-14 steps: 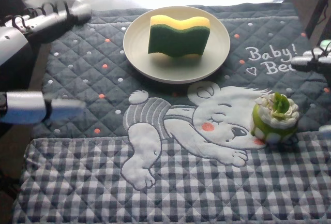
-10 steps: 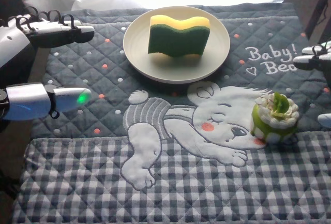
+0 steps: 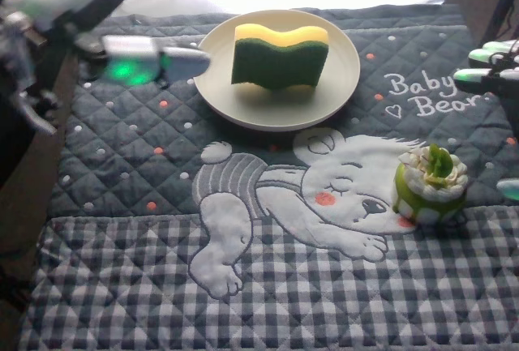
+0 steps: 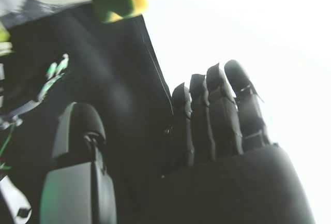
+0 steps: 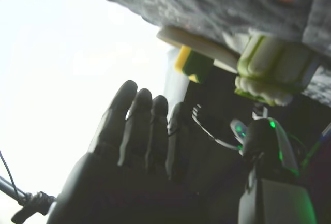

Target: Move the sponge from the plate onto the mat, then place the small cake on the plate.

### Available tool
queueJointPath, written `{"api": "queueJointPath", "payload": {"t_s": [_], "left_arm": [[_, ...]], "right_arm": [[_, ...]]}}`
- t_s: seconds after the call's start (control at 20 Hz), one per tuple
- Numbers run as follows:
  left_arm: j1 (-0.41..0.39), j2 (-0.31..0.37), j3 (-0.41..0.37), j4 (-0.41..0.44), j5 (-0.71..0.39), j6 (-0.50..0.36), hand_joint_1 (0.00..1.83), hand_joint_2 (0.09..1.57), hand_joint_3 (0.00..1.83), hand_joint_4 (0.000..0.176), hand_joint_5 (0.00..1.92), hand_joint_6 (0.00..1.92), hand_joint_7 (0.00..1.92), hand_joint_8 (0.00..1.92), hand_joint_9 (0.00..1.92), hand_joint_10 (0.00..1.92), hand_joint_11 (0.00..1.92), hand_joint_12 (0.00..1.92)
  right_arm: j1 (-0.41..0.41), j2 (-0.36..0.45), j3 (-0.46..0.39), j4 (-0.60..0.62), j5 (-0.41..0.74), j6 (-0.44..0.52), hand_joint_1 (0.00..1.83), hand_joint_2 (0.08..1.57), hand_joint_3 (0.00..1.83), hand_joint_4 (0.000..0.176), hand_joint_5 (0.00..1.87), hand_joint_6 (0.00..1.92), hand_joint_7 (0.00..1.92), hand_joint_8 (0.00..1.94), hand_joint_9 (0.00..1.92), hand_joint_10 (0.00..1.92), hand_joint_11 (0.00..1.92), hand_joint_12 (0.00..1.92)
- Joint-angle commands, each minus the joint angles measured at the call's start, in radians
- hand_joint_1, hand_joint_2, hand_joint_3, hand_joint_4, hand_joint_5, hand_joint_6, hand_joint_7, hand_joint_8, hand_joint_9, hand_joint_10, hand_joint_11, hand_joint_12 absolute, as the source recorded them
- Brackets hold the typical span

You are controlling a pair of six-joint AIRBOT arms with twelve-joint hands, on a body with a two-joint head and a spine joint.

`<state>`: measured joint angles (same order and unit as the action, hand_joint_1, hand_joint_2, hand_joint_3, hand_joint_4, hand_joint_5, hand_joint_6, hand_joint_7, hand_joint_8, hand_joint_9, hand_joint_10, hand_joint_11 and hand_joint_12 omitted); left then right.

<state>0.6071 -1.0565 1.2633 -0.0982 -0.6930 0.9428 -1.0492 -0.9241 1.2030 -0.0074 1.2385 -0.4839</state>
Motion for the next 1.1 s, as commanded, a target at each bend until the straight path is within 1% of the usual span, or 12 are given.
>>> {"api": "queueJointPath", "payload": {"t_s": [0.0, 0.1, 0.3, 0.35, 0.45, 0.5, 0.6, 0.65, 0.7, 0.75, 0.9, 1.05], "left_arm": [[-0.046, -0.027, 0.027, 0.018, -0.015, -0.004, 0.76, 0.96, 0.00, 0.025, 0.42, 0.00, 0.43, 0.00, 0.42, 0.00, 0.06, 0.96], [-0.112, -0.107, 0.118, 0.052, 0.116, -0.004, 0.73, 0.96, 0.00, 0.026, 0.41, 0.00, 0.50, 0.01, 0.48, 0.01, 0.10, 0.98], [-0.177, -0.236, 0.256, 0.117, 0.306, 0.012, 0.89, 0.92, 0.00, 0.028, 0.52, 0.00, 0.62, 0.00, 0.64, 0.01, 0.18, 1.03], [-0.189, -0.261, 0.275, 0.112, 0.336, 0.048, 0.95, 0.92, 0.00, 0.010, 0.57, 0.00, 0.69, 0.02, 0.59, 0.48, 0.12, 1.57], [-0.207, -0.297, 0.301, 0.065, 0.389, 0.158, 0.95, 0.92, 0.00, 0.000, 0.63, 0.01, 0.70, 0.36, 0.37, 1.31, 0.11, 1.89], [-0.211, -0.312, 0.313, 0.056, 0.406, 0.183, 0.95, 0.95, 0.00, 0.000, 0.67, 0.00, 0.67, 0.30, 0.39, 1.04, 0.02, 1.74], [-0.215, -0.349, 0.351, 0.052, 0.433, 0.201, 1.04, 0.93, 0.00, 0.000, 0.78, 0.00, 0.80, 0.33, 0.48, 1.11, 0.03, 1.72], [-0.215, -0.370, 0.374, 0.039, 0.439, 0.202, 1.07, 0.96, 0.00, 0.000, 0.82, 0.00, 0.85, 0.25, 0.55, 0.88, 0.03, 1.54], [-0.216, -0.390, 0.395, 0.024, 0.442, 0.202, 1.10, 1.05, 0.00, 0.000, 1.02, 0.65, 0.82, 0.57, 0.50, 1.21, 0.03, 1.70], [-0.221, -0.412, 0.421, 0.013, 0.447, 0.202, 1.20, 1.11, 0.01, 0.000, 1.01, 0.75, 0.89, 1.12, 0.58, 0.92, 0.02, 1.47], [-0.240, -0.451, 0.480, -0.020, 0.459, 0.202, 1.22, 1.13, 0.00, 0.000, 0.96, 0.89, 0.95, 1.17, 0.79, 0.65, 0.10, 1.43], [-0.251, -0.420, 0.453, -0.046, 0.422, 0.202, 1.24, 1.12, 0.00, 0.000, 0.94, 0.87, 1.02, 1.11, 0.96, 0.65, 0.54, 1.27]], "right_arm": [[0.017, 0.011, -0.001, 0.026, 0.159, 0.004, 0.81, 0.96, 0.00, 0.110, 0.22, 0.00, 0.10, 0.00, 0.07, 0.00, 0.00, 0.32], [0.032, 0.010, 0.001, 0.024, 0.168, 0.004, 0.77, 0.93, 0.00, 0.167, 0.13, 0.00, 0.03, 0.00, 0.01, 0.00, 0.00, 0.18], [0.043, -0.001, 0.005, 0.029, 0.178, -0.008, 0.71, 0.91, 0.00, 0.170, 0.11, 0.00, 0.03, 0.01, 0.00, 0.00, 0.01, 0.00], [0.043, -0.005, 0.006, 0.029, 0.178, -0.008, 0.77, 0.92, 0.00, 0.142, 0.14, 0.01, 0.04, 0.01, 0.00, 0.00, 0.01, 0.01], [0.043, -0.010, 0.009, 0.028, 0.178, -0.008, 0.70, 0.92, 0.00, 0.170, 0.14, 0.01, 0.04, 0.01, 0.01, 0.01, 0.04, 0.02], [0.043, -0.012, 0.009, 0.029, 0.178, -0.008, 0.73, 0.93, 0.01, 0.171, 0.15, 0.01, 0.05, 0.01, 0.02, 0.01, 0.03, 0.01], [0.043, -0.015, 0.012, 0.028, 0.178, -0.008, 0.70, 0.93, 0.00, 0.176, 0.15, 0.01, 0.05, 0.01, 0.02, 0.00, 0.00, 0.00], [0.043, -0.017, 0.012, 0.028, 0.177, -0.008, 0.72, 0.93, 0.00, 0.173, 0.16, 0.01, 0.06, 0.01, 0.01, 0.00, 0.00, 0.00], [0.043, -0.018, 0.013, 0.028, 0.177, -0.008, 0.77, 0.94, 0.01, 0.155, 0.18, 0.01, 0.06, 0.01, 0.02, 0.00, 0.00, 0.00], [0.043, -0.021, 0.014, 0.028, 0.177, -0.008, 0.72, 0.94, 0.00, 0.159, 0.18, 0.01, 0.09, 0.01, 0.06, 0.02, 0.06, 0.03], [0.043, -0.027, 0.015, 0.028, 0.177, -0.007, 0.73, 0.96, 0.01, 0.129, 0.20, 0.01, 0.11, 0.01, 0.11, 0.03, 0.14, 0.08], [0.041, -0.030, 0.014, 0.027, 0.177, -0.002, 0.68, 0.96, 0.00, 0.171, 0.19, 0.00, 0.13, 0.00, 0.13, 0.00, 0.02, 0.02]]}}
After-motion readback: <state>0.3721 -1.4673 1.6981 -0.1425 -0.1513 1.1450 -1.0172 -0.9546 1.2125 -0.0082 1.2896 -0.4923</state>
